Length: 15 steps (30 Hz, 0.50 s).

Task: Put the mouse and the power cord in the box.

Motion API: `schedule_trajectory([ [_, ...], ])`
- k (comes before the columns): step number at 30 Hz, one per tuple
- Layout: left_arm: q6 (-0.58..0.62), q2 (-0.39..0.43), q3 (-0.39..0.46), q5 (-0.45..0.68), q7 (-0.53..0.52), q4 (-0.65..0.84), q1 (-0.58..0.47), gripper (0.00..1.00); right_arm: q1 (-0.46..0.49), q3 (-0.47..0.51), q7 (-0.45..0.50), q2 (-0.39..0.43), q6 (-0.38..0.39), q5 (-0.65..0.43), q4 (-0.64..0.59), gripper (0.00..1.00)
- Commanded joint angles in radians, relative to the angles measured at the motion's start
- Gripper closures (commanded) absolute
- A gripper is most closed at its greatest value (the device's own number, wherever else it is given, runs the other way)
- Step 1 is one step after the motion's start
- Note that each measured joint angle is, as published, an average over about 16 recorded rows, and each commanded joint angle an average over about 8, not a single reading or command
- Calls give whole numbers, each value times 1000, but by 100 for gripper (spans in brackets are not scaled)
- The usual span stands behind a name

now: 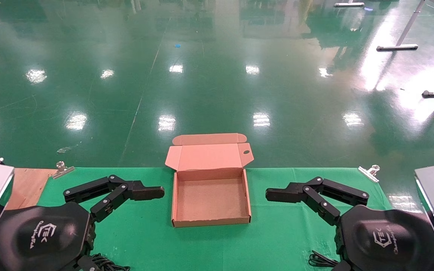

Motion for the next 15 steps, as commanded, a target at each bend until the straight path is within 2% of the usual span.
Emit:
schedule_trajectory([
  [1, 0, 0, 0, 0, 0, 0, 0, 0, 0, 0, 0, 0, 0, 0, 0, 0],
  [15, 0, 0, 0, 0, 0, 0, 0, 0, 0, 0, 0, 0, 0, 0, 0, 0],
])
